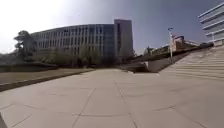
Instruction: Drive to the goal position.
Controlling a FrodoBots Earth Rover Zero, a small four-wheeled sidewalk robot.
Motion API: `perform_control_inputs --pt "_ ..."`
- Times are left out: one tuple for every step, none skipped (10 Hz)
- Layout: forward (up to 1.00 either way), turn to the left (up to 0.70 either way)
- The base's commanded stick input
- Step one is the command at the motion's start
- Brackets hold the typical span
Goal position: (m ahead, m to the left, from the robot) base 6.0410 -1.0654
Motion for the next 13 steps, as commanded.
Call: perform_control_inputs --pt "0.70 0.00" --pt "0.70 0.00" --pt "0.70 0.00" --pt "0.70 0.00" --pt "0.70 0.00" --pt "0.70 0.00" --pt "0.70 0.00" --pt "0.70 0.00" --pt "0.70 0.00" --pt "0.70 0.00" --pt "0.70 0.00" --pt "0.70 0.00" --pt "0.70 0.00"
